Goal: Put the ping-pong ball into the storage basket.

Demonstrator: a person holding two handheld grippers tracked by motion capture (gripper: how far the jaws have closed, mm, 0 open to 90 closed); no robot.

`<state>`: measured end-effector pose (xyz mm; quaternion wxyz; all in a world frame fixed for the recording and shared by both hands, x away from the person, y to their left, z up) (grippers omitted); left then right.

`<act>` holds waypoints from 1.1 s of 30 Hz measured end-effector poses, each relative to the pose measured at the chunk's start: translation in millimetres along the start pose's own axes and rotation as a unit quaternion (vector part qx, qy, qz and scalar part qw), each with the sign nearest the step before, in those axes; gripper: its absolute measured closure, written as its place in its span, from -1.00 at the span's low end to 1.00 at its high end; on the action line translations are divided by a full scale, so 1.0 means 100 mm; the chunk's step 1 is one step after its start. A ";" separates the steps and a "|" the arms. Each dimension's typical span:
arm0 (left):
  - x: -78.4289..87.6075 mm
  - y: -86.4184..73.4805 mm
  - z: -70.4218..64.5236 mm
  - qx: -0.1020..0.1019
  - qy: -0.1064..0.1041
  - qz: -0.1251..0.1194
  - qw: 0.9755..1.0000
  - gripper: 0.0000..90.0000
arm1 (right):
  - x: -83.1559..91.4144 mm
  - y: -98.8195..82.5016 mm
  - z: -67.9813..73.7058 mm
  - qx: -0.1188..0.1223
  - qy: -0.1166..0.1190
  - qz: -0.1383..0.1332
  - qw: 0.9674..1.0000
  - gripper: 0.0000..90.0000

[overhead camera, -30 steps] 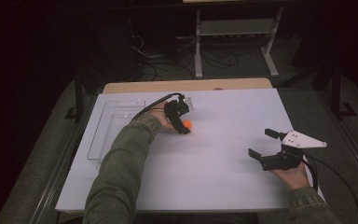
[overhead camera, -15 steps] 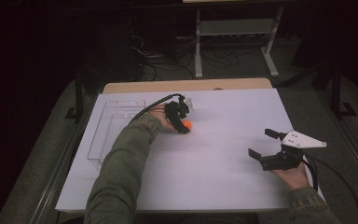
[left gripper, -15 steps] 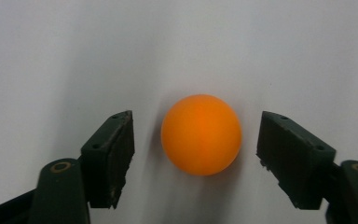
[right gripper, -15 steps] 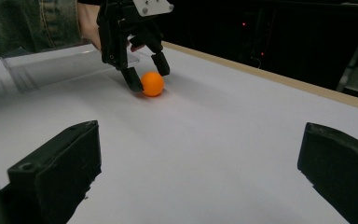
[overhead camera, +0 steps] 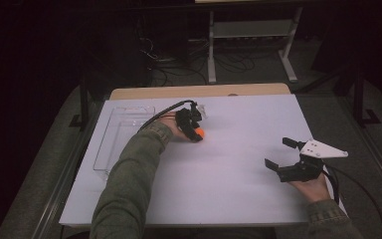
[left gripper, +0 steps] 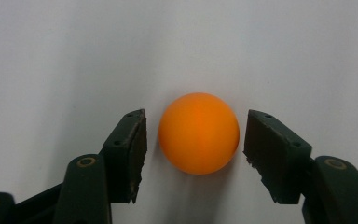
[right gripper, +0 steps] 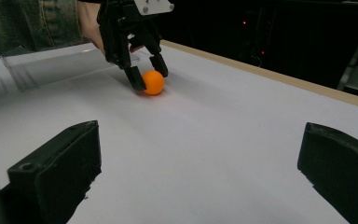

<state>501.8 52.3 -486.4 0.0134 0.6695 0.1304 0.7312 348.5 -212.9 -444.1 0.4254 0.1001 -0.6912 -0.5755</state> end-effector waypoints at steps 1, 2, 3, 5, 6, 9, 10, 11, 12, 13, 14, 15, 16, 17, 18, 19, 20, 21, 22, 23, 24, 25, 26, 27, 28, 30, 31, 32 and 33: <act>0.00 0.00 0.00 0.000 0.000 0.000 1.000 -0.09 | 0.00 0.00 0.00 0.000 0.000 0.000 1.000 -1.00; 0.00 0.00 0.00 0.000 0.000 0.001 1.000 -0.09 | 0.00 0.00 0.00 0.000 0.000 -0.001 1.000 -1.00; 0.00 0.00 0.00 0.001 -0.002 0.001 1.000 -0.08 | 0.00 0.00 0.00 0.000 0.000 -0.001 1.000 -1.00; -0.01 0.00 0.00 0.000 -0.003 0.003 1.000 -0.04 | 0.00 0.00 0.00 0.000 0.000 0.000 1.000 -1.00; -0.01 -0.01 0.00 0.000 -0.004 0.005 1.000 -0.02 | 0.00 0.00 0.00 0.000 0.000 0.000 1.000 -1.00; -0.02 -0.01 0.00 0.000 -0.006 0.006 1.000 0.05 | 0.00 0.00 0.00 0.000 0.000 -0.001 1.000 -1.00; -0.02 -0.01 0.00 0.000 -0.006 0.006 1.000 0.07 | 0.00 0.00 0.00 0.000 0.000 -0.001 1.000 -1.00; -0.02 -0.01 0.00 0.000 -0.006 0.006 1.000 0.09 | 0.00 0.00 0.00 0.000 -0.001 -0.001 1.000 -1.00; -0.02 -0.01 0.00 0.000 -0.007 0.006 1.000 0.10 | 0.00 0.00 -0.01 0.000 -0.001 -0.002 1.000 -1.00; -0.02 -0.01 0.00 0.000 -0.009 0.006 1.000 0.11 | 0.00 0.00 -0.01 0.000 -0.001 -0.001 1.000 -1.00; -0.02 -0.01 0.00 -0.002 -0.007 0.006 1.000 0.11 | 0.00 0.00 0.00 0.000 -0.001 -0.001 1.000 -1.00; -0.02 -0.01 -0.01 -0.002 -0.008 0.006 1.000 0.11 | 0.00 0.00 0.00 0.000 0.000 -0.001 1.000 -1.00; -0.02 -0.01 -0.01 -0.002 -0.008 0.007 1.000 0.12 | 0.00 0.00 0.00 -0.001 0.000 0.000 1.000 -1.00; -0.02 -0.01 -0.01 -0.002 -0.008 0.008 1.000 0.12 | 0.00 0.00 0.00 -0.001 0.000 -0.001 1.000 -1.00; -0.02 -0.01 -0.01 -0.002 -0.008 0.009 1.000 0.12 | 0.00 0.00 0.00 -0.001 0.000 -0.001 1.000 -1.00; -0.02 -0.01 -0.01 -0.001 -0.008 0.008 1.000 0.12 | 0.00 0.00 0.00 -0.001 0.001 -0.001 1.000 -1.00; -0.02 0.00 -0.01 -0.001 -0.008 0.006 1.000 0.12 | 0.00 0.00 0.00 -0.001 0.000 -0.001 1.000 -1.00; -0.01 0.00 -0.01 -0.001 -0.008 0.006 1.000 0.12 | 0.00 0.00 0.00 -0.001 0.000 -0.001 1.000 -1.00; -0.01 0.00 -0.01 -0.002 -0.007 0.006 1.000 0.12 | 0.00 0.00 0.00 -0.001 0.000 -0.001 1.000 -1.00; -0.01 0.00 -0.01 -0.002 -0.009 0.005 1.000 0.12 | 0.00 0.00 0.00 -0.001 -0.001 -0.001 1.000 -1.00; 0.00 0.00 -0.02 -0.003 -0.010 0.004 1.000 0.12 | 0.00 0.00 0.00 -0.001 -0.001 -0.001 1.000 -1.00; 0.00 0.01 -0.02 -0.001 -0.009 0.004 1.000 0.12 | 0.01 0.00 0.00 -0.001 -0.002 -0.001 1.000 -1.00; 0.00 0.01 -0.02 -0.001 -0.007 0.005 1.000 0.12 | 0.01 0.00 -0.01 -0.001 -0.003 -0.002 1.000 -1.00; 0.00 0.01 -0.02 -0.001 -0.007 0.005 1.000 0.12 | 0.01 0.00 -0.01 -0.001 -0.003 -0.002 1.000 -1.00; 0.01 0.01 -0.03 -0.003 -0.007 0.005 1.000 0.12 | 0.01 0.01 -0.01 -0.001 -0.003 -0.003 1.000 -1.00; 0.03 0.01 -0.03 -0.004 -0.006 0.005 1.000 0.12 | 0.00 0.00 -0.01 -0.001 -0.004 -0.002 1.000 -1.00; 0.04 0.01 -0.03 -0.006 -0.005 0.003 1.000 0.12 | 0.00 0.00 -0.01 -0.002 -0.004 -0.002 1.000 -1.00; 0.05 0.02 -0.03 -0.004 -0.006 0.001 1.000 0.12 | 0.00 0.01 -0.01 -0.001 -0.004 -0.002 1.000 -1.00; 0.07 0.02 -0.03 -0.004 -0.004 0.001 1.000 0.12 | 0.00 0.01 -0.01 0.000 -0.004 -0.002 1.000 -1.00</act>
Point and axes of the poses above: each handheld gripper's, and its own axes: x roughly backward along the jaws, y roughly out of its top, z roughly to its left, the point moved 8 cm from there along -x, roughly forward along the jaws, and after that the axes turned 12 degrees about z, right-handed, at the moved point
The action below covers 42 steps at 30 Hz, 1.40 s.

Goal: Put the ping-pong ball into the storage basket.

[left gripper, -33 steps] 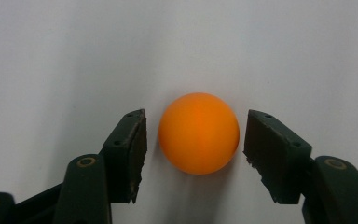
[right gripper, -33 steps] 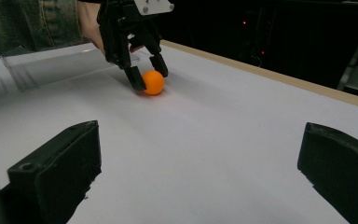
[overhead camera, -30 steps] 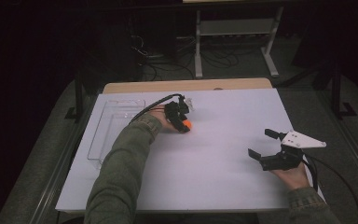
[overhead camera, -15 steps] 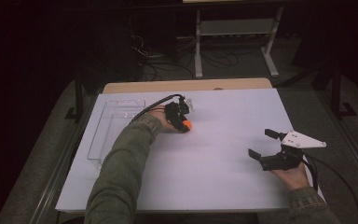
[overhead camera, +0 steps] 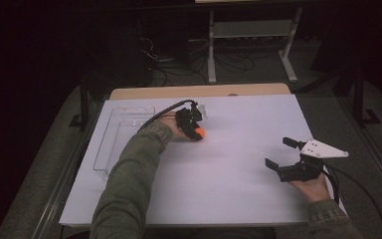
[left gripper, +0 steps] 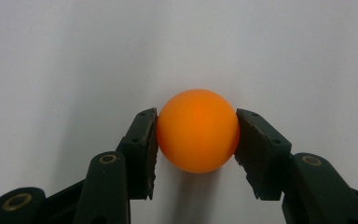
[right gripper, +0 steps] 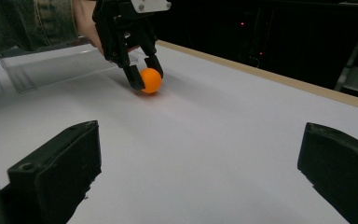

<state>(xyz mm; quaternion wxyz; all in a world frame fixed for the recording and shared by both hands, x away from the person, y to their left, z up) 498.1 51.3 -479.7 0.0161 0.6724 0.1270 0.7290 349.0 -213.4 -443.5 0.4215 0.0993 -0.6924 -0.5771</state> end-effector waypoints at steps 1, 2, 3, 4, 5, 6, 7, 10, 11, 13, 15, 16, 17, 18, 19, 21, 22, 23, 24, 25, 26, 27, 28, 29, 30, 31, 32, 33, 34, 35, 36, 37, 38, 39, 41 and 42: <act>0.01 0.00 0.00 0.000 0.000 0.000 1.000 0.12 | 0.00 0.00 0.00 0.000 0.000 0.000 1.000 -1.00; 0.02 0.00 0.00 -0.001 0.001 0.000 1.000 0.12 | 0.00 0.00 0.00 0.000 0.001 0.001 1.000 -1.00; 0.02 0.00 -0.01 0.001 0.000 -0.001 1.000 0.12 | 0.00 0.00 0.00 0.000 0.001 0.000 1.000 -1.00; 0.04 0.00 -0.01 0.000 0.002 0.000 1.000 0.12 | 0.00 0.00 0.00 -0.001 0.000 0.000 1.000 -1.00; 0.05 0.00 -0.01 -0.001 0.002 -0.002 1.000 0.12 | 0.00 0.00 0.00 -0.001 0.000 0.000 1.000 -1.00; 0.06 -0.01 -0.01 0.000 0.000 -0.001 1.000 0.12 | 0.00 0.00 0.00 0.000 0.000 0.000 1.000 -1.00; 0.07 -0.01 -0.01 0.000 0.000 -0.003 1.000 0.12 | 0.00 0.00 0.00 0.000 0.000 -0.001 1.000 -1.00; 0.11 0.00 -0.04 -0.005 0.004 -0.003 1.000 0.12 | 0.00 0.00 0.00 0.000 0.000 -0.001 1.000 -1.00; 0.13 0.01 -0.05 -0.005 0.005 -0.004 1.000 0.12 | 0.00 0.01 0.01 0.000 0.001 -0.001 1.000 -1.00; 0.17 0.01 -0.06 -0.005 0.008 -0.006 1.000 0.12 | 0.01 0.01 0.01 0.001 0.000 -0.002 1.000 -1.00; 0.21 0.01 -0.06 -0.007 0.010 -0.007 1.000 0.12 | 0.01 0.01 0.01 0.002 0.000 -0.003 1.000 -1.00; 0.22 0.01 -0.06 -0.006 0.012 -0.009 1.000 0.12 | 0.01 0.01 0.01 0.002 0.000 -0.003 1.000 -1.00; 0.24 0.01 -0.07 -0.003 0.012 -0.009 1.000 0.12 | 0.01 0.01 0.01 0.002 0.000 -0.004 1.000 -1.00; 0.25 0.00 -0.07 -0.007 0.013 -0.009 1.000 0.12 | 0.01 0.01 0.01 0.002 0.000 -0.004 1.000 -1.00; 0.27 0.00 -0.08 -0.006 0.014 -0.010 1.000 0.12 | 0.01 0.01 0.01 0.003 -0.001 -0.004 1.000 -1.00; 0.31 -0.01 -0.07 -0.007 0.017 -0.012 1.000 0.12 | 0.01 0.01 0.01 0.002 -0.001 -0.003 1.000 -1.00; 0.32 -0.01 -0.07 -0.006 0.019 -0.013 1.000 0.12 | 0.00 0.01 0.01 0.002 -0.001 -0.003 1.000 -1.00; 0.34 -0.02 -0.07 -0.006 0.020 -0.012 1.000 0.12 | 0.00 0.01 0.01 0.002 0.000 -0.003 1.000 -1.00; 0.35 -0.03 -0.07 -0.006 0.022 -0.012 1.000 0.12 | 0.00 0.01 0.01 0.002 0.000 -0.002 1.000 -1.00; 0.38 -0.04 -0.07 -0.006 0.023 -0.009 1.000 0.12 | 0.00 0.01 0.02 0.002 0.000 -0.002 1.000 -1.00; 0.39 -0.05 -0.07 -0.006 0.025 -0.012 1.000 0.12 | 0.00 0.01 0.02 0.002 0.000 -0.002 1.000 -1.00; 0.41 -0.05 -0.07 -0.005 0.026 -0.011 1.000 0.12 | 0.00 0.01 0.02 0.002 0.000 -0.002 1.000 -1.00; 0.43 -0.06 -0.07 -0.005 0.028 -0.011 1.000 0.12 | 0.00 0.01 0.02 0.002 0.001 -0.002 1.000 -1.00; 0.46 -0.07 -0.07 -0.004 0.030 -0.013 0.999 0.12 | 0.00 0.01 0.02 0.002 0.001 -0.002 1.000 -1.00; 0.48 -0.07 -0.07 -0.004 0.030 -0.016 0.999 0.12 | 0.00 0.01 0.02 0.002 0.000 -0.002 1.000 -1.00; 0.50 -0.07 -0.07 -0.002 0.032 -0.016 0.999 0.12 | 0.00 0.01 0.02 0.002 0.000 -0.002 1.000 -1.00; 0.52 -0.08 -0.07 -0.004 0.034 -0.015 0.999 0.12 | -0.01 0.01 0.02 0.001 0.001 -0.002 1.000 -1.00; 0.54 -0.07 -0.08 -0.002 0.035 -0.019 0.999 0.12 | -0.01 0.01 0.02 0.002 0.001 -0.001 1.000 -1.00; 0.56 -0.08 -0.08 -0.003 0.038 -0.018 0.999 0.12 | -0.01 0.01 0.02 0.002 0.001 -0.001 1.000 -1.00; 0.58 -0.08 -0.08 0.000 0.037 -0.021 0.999 0.12 | -0.01 0.01 0.02 0.002 0.001 -0.001 1.000 -1.00; 0.60 -0.09 -0.08 -0.003 0.039 -0.021 0.999 0.12 | -0.01 0.01 0.03 0.002 0.001 -0.001 1.000 -1.00; 0.62 -0.09 -0.08 -0.003 0.041 -0.023 0.999 0.12 | -0.01 0.01 0.03 0.002 0.001 -0.001 1.000 -1.00; 0.64 -0.10 -0.09 -0.001 0.041 -0.023 0.999 0.12 | -0.01 0.01 0.03 0.002 0.001 -0.001 1.000 -1.00; 0.65 -0.10 -0.09 -0.001 0.043 -0.021 0.999 0.12 | -0.01 0.01 0.03 0.002 0.001 0.000 1.000 -1.00; 0.68 -0.11 -0.10 -0.001 0.044 -0.021 0.999 0.12 | -0.01 0.01 0.03 0.002 0.001 0.000 1.000 -1.00; 0.69 -0.12 -0.10 0.000 0.046 -0.021 0.999 0.12 | -0.01 0.01 0.03 0.002 0.001 0.000 1.000 -1.00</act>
Point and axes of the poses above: each handheld gripper's, and its own axes: x roughly backward along the jaws, y roughly out of its top, z roughly to its left, the point moved 8 cm from there along -x, roughly forward along the jaws, and after that the axes turned 12 degrees about z, right-handed, at the moved point
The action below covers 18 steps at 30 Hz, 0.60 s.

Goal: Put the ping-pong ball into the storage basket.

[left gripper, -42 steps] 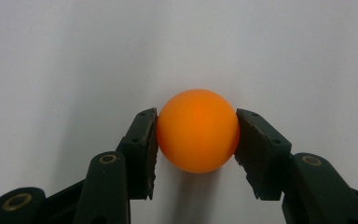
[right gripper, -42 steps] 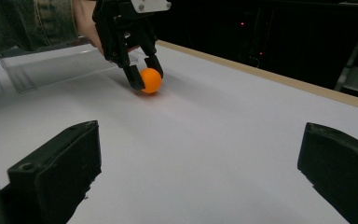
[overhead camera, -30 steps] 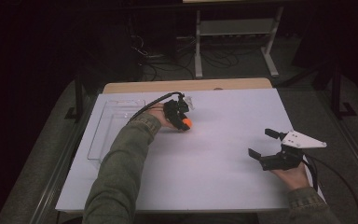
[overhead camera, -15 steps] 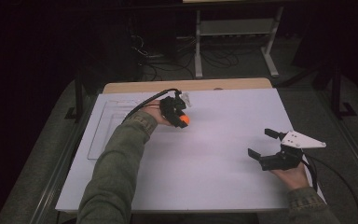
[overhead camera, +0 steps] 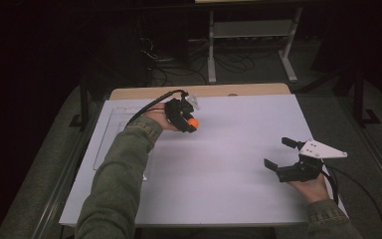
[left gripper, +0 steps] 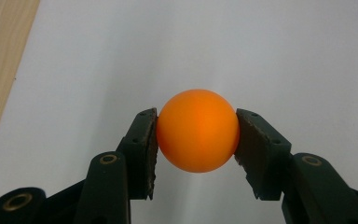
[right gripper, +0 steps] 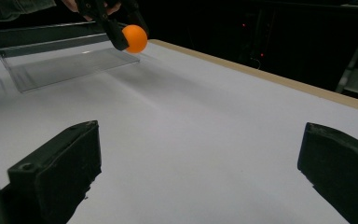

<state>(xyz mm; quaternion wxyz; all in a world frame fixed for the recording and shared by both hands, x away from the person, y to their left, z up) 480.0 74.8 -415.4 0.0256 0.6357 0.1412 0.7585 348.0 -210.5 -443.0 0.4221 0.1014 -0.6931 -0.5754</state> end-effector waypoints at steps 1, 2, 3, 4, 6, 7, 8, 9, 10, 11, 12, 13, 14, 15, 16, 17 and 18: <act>0.01 0.00 0.00 0.001 0.000 -0.001 1.000 0.12 | 0.00 0.00 0.00 0.000 0.000 0.000 1.000 -1.00; 0.03 -0.01 0.00 -0.001 0.003 0.001 1.000 0.12 | 0.00 0.00 0.00 0.000 0.000 0.001 1.000 -1.00; 0.04 -0.01 0.00 0.000 0.003 0.000 1.000 0.12 | 0.00 0.00 0.00 0.000 0.001 0.001 1.000 -1.00; 0.05 -0.02 0.00 0.001 0.004 -0.003 1.000 0.12 | 0.00 0.00 0.00 0.000 0.001 0.000 1.000 -1.00; 0.08 -0.02 0.00 0.000 0.006 -0.001 1.000 0.12 | 0.01 0.00 0.00 0.000 0.001 -0.001 1.000 -1.00; 0.09 -0.02 -0.01 0.002 0.007 -0.003 1.000 0.12 | 0.01 0.00 0.00 0.000 0.001 -0.002 1.000 -1.00; 0.11 -0.03 -0.01 0.001 0.007 -0.004 1.000 0.12 | 0.01 0.00 0.00 0.000 0.001 -0.002 1.000 -1.00; 0.12 -0.03 -0.01 -0.001 0.008 -0.003 1.000 0.12 | 0.01 0.00 0.00 0.000 0.001 -0.002 1.000 -1.00; 0.14 -0.03 -0.01 0.000 0.008 -0.004 1.000 0.12 | 0.01 0.00 0.00 0.000 0.002 -0.002 1.000 -1.00; 0.14 -0.03 -0.02 0.003 0.008 -0.008 1.000 0.12 | 0.01 0.00 0.01 0.000 0.003 -0.001 1.000 -1.00; 0.16 -0.03 -0.02 0.000 0.009 -0.005 1.000 0.12 | 0.01 0.00 0.01 -0.001 0.003 -0.001 1.000 -1.00; 0.17 -0.03 -0.03 0.000 0.010 -0.008 1.000 0.12 | 0.01 0.00 0.01 -0.001 0.003 -0.001 1.000 -1.00; 0.18 -0.03 -0.03 0.001 0.010 -0.010 1.000 0.12 | 0.01 0.00 0.01 -0.001 0.003 -0.002 1.000 -1.00; 0.20 -0.03 -0.03 -0.002 0.011 -0.007 1.000 0.12 | 0.01 0.00 0.01 -0.001 0.004 -0.002 1.000 -1.00; 0.22 -0.03 -0.04 -0.002 0.012 -0.008 1.000 0.12 | 0.01 0.00 0.01 -0.001 0.004 -0.002 1.000 -1.00; 0.23 -0.03 -0.05 0.001 0.013 -0.010 1.000 0.12 | 0.01 0.00 0.01 -0.001 0.005 -0.002 1.000 -1.00; 0.24 -0.03 -0.05 0.000 0.014 -0.012 1.000 0.12 | 0.00 0.00 0.01 -0.001 0.007 -0.001 1.000 -1.00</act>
Point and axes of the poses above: each handheld gripper's, and its own axes: x roughly backward along the jaws, y roughly out of its top, z roughly to its left, the point moved 8 cm from there along -x, roughly forward along the jaws, and after that the axes turned 12 degrees about z, right-handed, at the moved point
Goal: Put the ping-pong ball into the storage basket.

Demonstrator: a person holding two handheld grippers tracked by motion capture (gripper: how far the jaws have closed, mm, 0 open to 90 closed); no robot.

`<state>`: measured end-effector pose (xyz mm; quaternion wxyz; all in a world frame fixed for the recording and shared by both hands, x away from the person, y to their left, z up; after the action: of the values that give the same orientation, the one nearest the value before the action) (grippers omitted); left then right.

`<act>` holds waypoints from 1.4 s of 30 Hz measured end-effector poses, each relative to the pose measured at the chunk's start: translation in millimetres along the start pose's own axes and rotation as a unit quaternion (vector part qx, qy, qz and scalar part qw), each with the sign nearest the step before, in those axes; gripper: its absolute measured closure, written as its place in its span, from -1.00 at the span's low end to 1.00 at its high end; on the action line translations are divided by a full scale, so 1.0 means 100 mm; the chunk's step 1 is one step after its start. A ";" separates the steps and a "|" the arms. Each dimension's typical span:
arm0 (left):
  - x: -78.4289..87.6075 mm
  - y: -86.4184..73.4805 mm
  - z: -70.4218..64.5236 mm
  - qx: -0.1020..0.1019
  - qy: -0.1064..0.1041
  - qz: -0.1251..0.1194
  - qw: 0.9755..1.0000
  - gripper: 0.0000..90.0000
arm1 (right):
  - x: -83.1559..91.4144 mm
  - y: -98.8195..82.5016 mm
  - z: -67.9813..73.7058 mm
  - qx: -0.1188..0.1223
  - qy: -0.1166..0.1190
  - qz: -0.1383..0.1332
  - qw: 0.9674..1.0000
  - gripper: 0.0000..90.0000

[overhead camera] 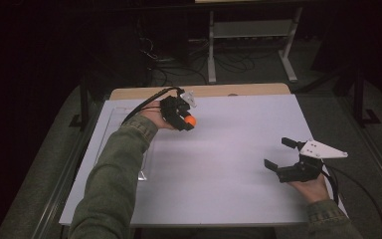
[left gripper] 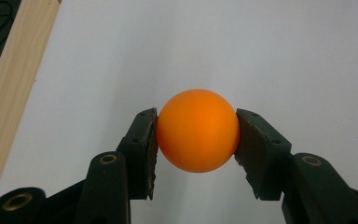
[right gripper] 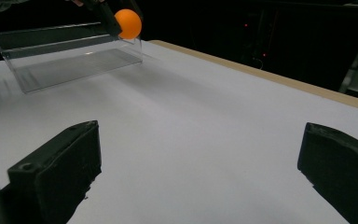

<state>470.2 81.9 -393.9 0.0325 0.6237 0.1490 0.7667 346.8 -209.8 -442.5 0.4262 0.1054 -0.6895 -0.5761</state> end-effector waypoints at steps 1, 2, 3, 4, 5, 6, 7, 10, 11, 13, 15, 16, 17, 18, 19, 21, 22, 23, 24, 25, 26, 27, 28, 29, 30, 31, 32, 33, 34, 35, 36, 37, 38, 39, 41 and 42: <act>0.02 -0.01 0.00 0.000 0.001 0.002 1.000 0.12 | 0.00 0.00 0.00 -0.001 0.001 0.001 1.000 -1.00; 0.03 -0.01 0.00 -0.001 0.004 0.002 1.000 0.12 | 0.00 0.00 0.01 0.000 0.002 0.001 1.000 -1.00; 0.04 -0.02 0.00 -0.001 0.005 0.002 1.000 0.12 | -0.01 0.00 0.01 0.000 0.002 0.001 1.000 -1.00; 0.05 -0.02 0.00 -0.001 0.006 0.003 1.000 0.12 | -0.01 0.00 0.01 0.001 0.003 0.001 1.000 -1.00; 0.07 -0.03 0.00 0.000 0.008 0.003 1.000 0.12 | -0.01 0.00 0.02 0.001 0.003 0.001 1.000 -1.00; 0.08 -0.03 0.00 -0.001 0.008 0.003 1.000 0.12 | -0.01 0.00 0.02 0.001 0.004 0.002 1.000 -1.00; 0.09 -0.04 0.00 0.001 0.009 0.003 1.000 0.12 | -0.01 0.00 0.02 0.001 0.004 0.002 1.000 -1.00; 0.14 -0.06 -0.01 0.001 0.012 0.004 1.000 0.12 | -0.01 0.00 0.01 0.001 0.004 0.002 1.000 -1.00; 0.15 -0.07 -0.01 0.003 0.014 0.003 1.000 0.12 | -0.01 0.00 0.02 0.001 0.004 0.003 1.000 -1.00; 0.19 -0.07 -0.01 0.005 0.015 0.001 1.000 0.12 | -0.01 0.00 0.02 0.001 0.004 0.002 1.000 -1.00; 0.23 -0.08 -0.02 0.006 0.017 -0.003 1.000 0.12 | -0.01 0.00 0.02 0.002 0.004 0.002 1.000 -1.00; 0.25 -0.08 -0.02 0.007 0.018 -0.005 1.000 0.12 | -0.01 0.00 0.02 0.002 0.003 0.002 1.000 -1.00; 0.25 -0.08 -0.03 0.007 0.018 -0.006 1.000 0.12 | -0.01 0.00 0.02 0.003 0.003 0.002 1.000 -1.00; 0.25 -0.08 -0.03 0.007 0.018 -0.006 1.000 0.12 | -0.01 0.00 0.02 0.003 0.003 0.002 1.000 -1.00; 0.27 -0.09 -0.04 0.005 0.020 -0.004 1.000 0.12 | -0.01 0.00 0.02 0.003 0.002 0.002 1.000 -1.00; 0.29 -0.09 -0.05 0.003 0.021 -0.004 1.000 0.12 | -0.01 0.01 0.02 0.003 0.002 0.002 1.000 -1.00; 0.30 -0.09 -0.05 0.003 0.021 -0.005 1.000 0.12 | -0.01 0.01 0.02 0.003 0.001 0.001 1.000 -1.00; 0.31 -0.09 -0.05 0.003 0.023 -0.005 1.000 0.12 | -0.01 0.01 0.02 0.004 0.001 0.000 1.000 -1.00; 0.32 -0.10 -0.05 0.002 0.023 -0.005 1.000 0.12 | -0.01 0.01 0.02 0.004 0.001 -0.001 1.000 -1.00; 0.32 -0.10 -0.05 0.003 0.024 -0.005 1.000 0.12 | -0.01 0.01 0.03 0.005 0.001 -0.002 1.000 -1.00; 0.33 -0.10 -0.06 0.006 0.023 -0.007 1.000 0.12 | -0.01 0.02 0.03 0.005 0.001 -0.002 1.000 -1.00; 0.33 -0.11 -0.05 0.005 0.024 -0.006 1.000 0.12 | 0.00 0.02 0.03 0.006 0.001 -0.002 1.000 -1.00; 0.34 -0.11 -0.05 0.004 0.025 -0.004 1.000 0.12 | 0.00 0.02 0.03 0.006 0.001 -0.002 1.000 -1.00; 0.35 -0.12 -0.05 0.004 0.026 -0.004 1.000 0.12 | 0.00 0.02 0.03 0.005 0.001 -0.003 1.000 -1.00; 0.35 -0.12 -0.05 0.005 0.028 -0.005 1.000 0.12 | 0.00 0.02 0.03 0.005 0.001 -0.003 1.000 -1.00; 0.36 -0.12 -0.05 0.004 0.029 -0.005 1.000 0.12 | 0.00 0.02 0.03 0.005 0.002 -0.003 1.000 -1.00; 0.37 -0.13 -0.05 0.004 0.030 -0.006 1.000 0.12 | 0.00 0.02 0.03 0.004 0.003 -0.003 1.000 -1.00; 0.38 -0.13 -0.05 0.004 0.031 -0.005 1.000 0.12 | 0.00 0.02 0.03 0.002 0.004 -0.003 1.000 -1.00; 0.38 -0.13 -0.06 0.005 0.031 -0.007 0.999 0.12 | 0.00 0.01 0.03 0.002 0.004 -0.002 1.000 -1.00; 0.39 -0.13 -0.06 0.005 0.031 -0.006 0.999 0.12 | 0.00 0.01 0.03 0.002 0.004 -0.003 1.000 -1.00; 0.40 -0.14 -0.06 0.004 0.033 -0.005 0.999 0.12 | 0.00 0.01 0.03 0.002 0.004 -0.002 1.000 -1.00; 0.41 -0.14 -0.06 0.004 0.033 -0.004 0.999 0.12 | -0.01 0.01 0.03 0.003 0.004 -0.002 1.000 -1.00; 0.42 -0.15 -0.06 0.005 0.034 -0.005 0.999 0.12 | -0.01 0.01 0.03 0.003 0.004 -0.001 1.000 -1.00; 0.44 -0.15 -0.06 0.006 0.035 -0.006 0.999 0.12 | -0.01 0.01 0.03 0.003 0.004 -0.001 1.000 -1.00; 0.46 -0.15 -0.05 0.005 0.036 -0.008 0.999 0.12 | -0.01 0.01 0.03 0.003 0.004 -0.001 1.000 -1.00; 0.48 -0.16 -0.06 0.007 0.038 -0.010 0.999 0.12 | -0.01 0.01 0.03 0.003 0.004 0.000 1.000 -1.00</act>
<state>452.0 107.7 -354.0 0.0303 0.5925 0.1617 0.7886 345.8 -207.0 -442.0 0.4286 0.1094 -0.6891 -0.5740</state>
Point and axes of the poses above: each handheld gripper's, and its own axes: x roughly backward along the jaws, y roughly out of its top, z roughly to its left, the point moved 8 cm from there along -x, roughly forward along the jaws, and after that the axes turned 12 degrees about z, right-handed, at the moved point
